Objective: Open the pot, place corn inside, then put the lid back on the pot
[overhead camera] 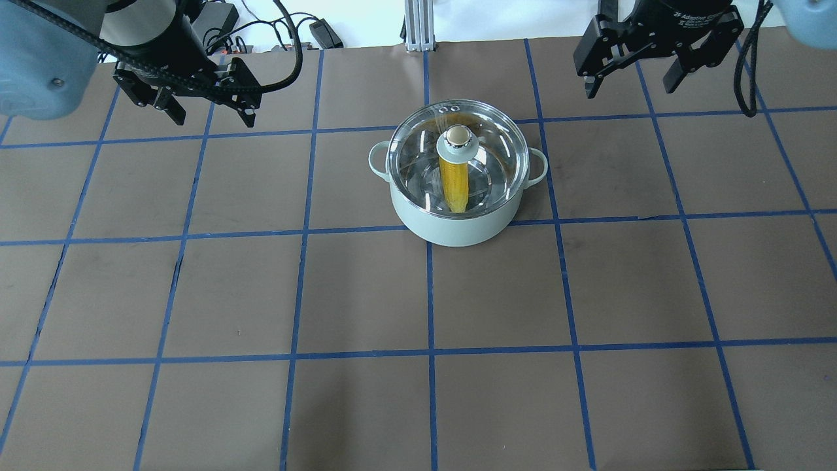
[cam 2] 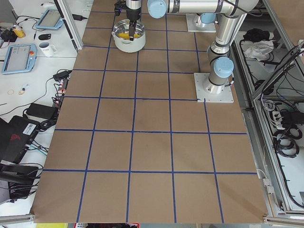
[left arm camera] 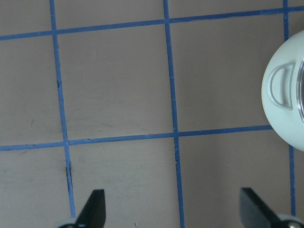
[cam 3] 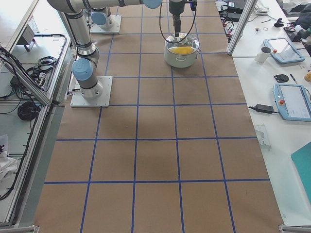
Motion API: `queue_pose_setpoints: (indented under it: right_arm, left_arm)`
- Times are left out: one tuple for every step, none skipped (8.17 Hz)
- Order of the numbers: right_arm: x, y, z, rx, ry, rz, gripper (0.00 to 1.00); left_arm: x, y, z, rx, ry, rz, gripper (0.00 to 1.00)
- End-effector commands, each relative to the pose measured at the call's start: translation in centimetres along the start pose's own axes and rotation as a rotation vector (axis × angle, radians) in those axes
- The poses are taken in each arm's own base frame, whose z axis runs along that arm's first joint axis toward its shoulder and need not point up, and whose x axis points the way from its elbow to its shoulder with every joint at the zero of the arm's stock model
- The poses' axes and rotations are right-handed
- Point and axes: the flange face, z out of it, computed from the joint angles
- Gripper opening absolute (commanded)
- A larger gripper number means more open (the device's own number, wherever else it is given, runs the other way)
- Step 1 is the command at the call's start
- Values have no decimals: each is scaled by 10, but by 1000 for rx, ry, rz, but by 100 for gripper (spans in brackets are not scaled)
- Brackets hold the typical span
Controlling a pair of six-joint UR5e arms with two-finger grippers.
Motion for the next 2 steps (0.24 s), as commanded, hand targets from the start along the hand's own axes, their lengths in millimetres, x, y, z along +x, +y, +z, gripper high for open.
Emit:
queue_pose_setpoints:
  right_arm:
    - [0,1,-1,0,-1,-2,100]
    - [1,2,0,-2,7,-12,100]
  left_arm:
    - [0,0,1,-2,-1,0,100]
    - [0,0,0,0,-1,-2,100]
